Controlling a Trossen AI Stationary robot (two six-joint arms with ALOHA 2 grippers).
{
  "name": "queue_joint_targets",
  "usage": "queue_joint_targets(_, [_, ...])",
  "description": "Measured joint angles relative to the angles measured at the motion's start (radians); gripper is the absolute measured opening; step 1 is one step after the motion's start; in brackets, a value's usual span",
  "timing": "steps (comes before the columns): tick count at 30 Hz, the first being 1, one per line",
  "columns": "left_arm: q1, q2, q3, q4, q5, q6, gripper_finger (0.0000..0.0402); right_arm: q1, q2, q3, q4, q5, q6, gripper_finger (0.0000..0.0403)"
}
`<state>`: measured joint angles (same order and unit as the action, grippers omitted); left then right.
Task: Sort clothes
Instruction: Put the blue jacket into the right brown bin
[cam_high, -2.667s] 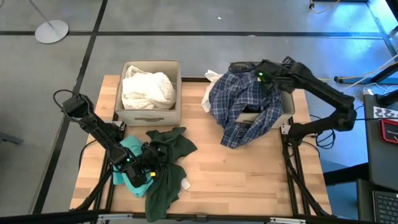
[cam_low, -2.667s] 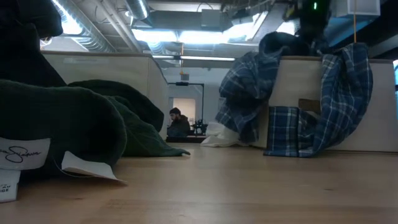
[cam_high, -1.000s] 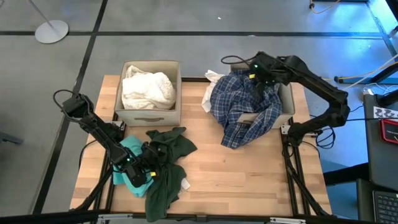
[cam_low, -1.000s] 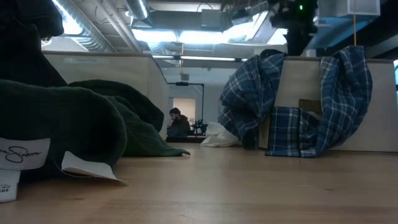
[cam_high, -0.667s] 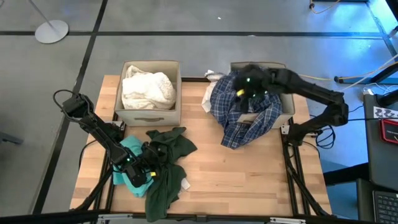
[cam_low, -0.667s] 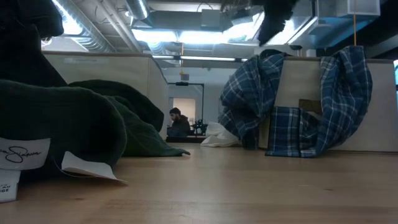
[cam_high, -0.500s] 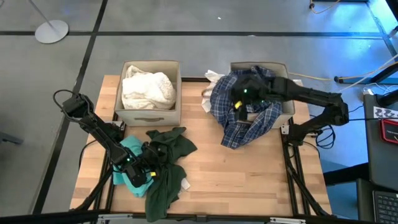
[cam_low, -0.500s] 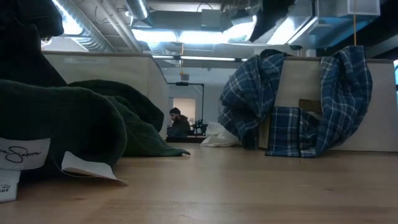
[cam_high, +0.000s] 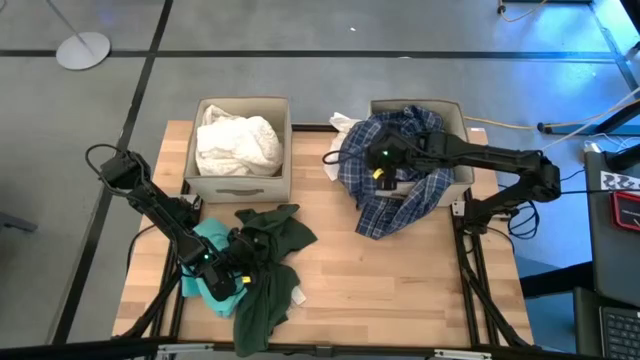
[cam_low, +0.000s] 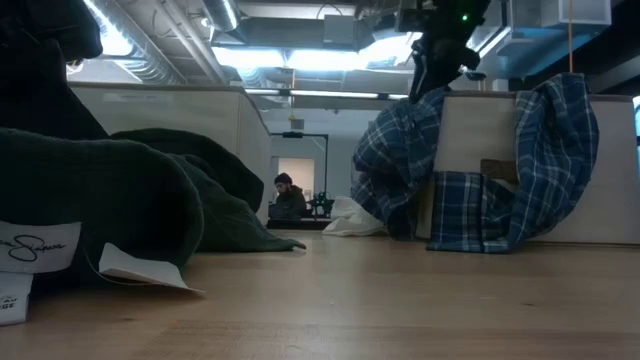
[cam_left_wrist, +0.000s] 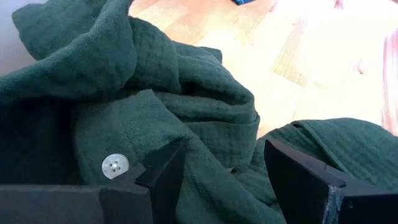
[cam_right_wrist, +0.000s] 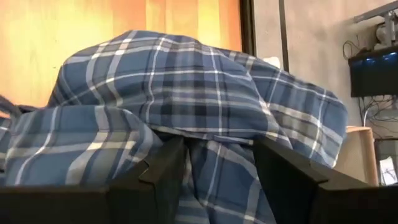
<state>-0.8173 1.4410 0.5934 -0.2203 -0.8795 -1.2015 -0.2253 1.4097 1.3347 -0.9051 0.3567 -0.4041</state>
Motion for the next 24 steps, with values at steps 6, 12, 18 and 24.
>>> queue_joint_targets(6, [0.0,0.0,0.0,0.0,0.0,-0.003,0.021,-0.057,0.002,-0.032,0.052,0.007,-0.029,0.0195])
queue_joint_targets(12, [0.0,0.0,0.0,0.001,0.0,-0.003,0.021,-0.122,0.022,-0.062,0.01,-0.009,0.023,0.0165])
queue_joint_targets(18, [0.0,0.0,0.0,0.001,0.0,-0.003,0.021,-0.134,0.024,-0.065,-0.004,-0.037,0.04,0.0054])
queue_joint_targets(24, [0.0,0.0,0.0,0.001,0.0,0.0,0.021,-0.134,0.024,-0.065,-0.02,-0.008,0.07,0.0018])
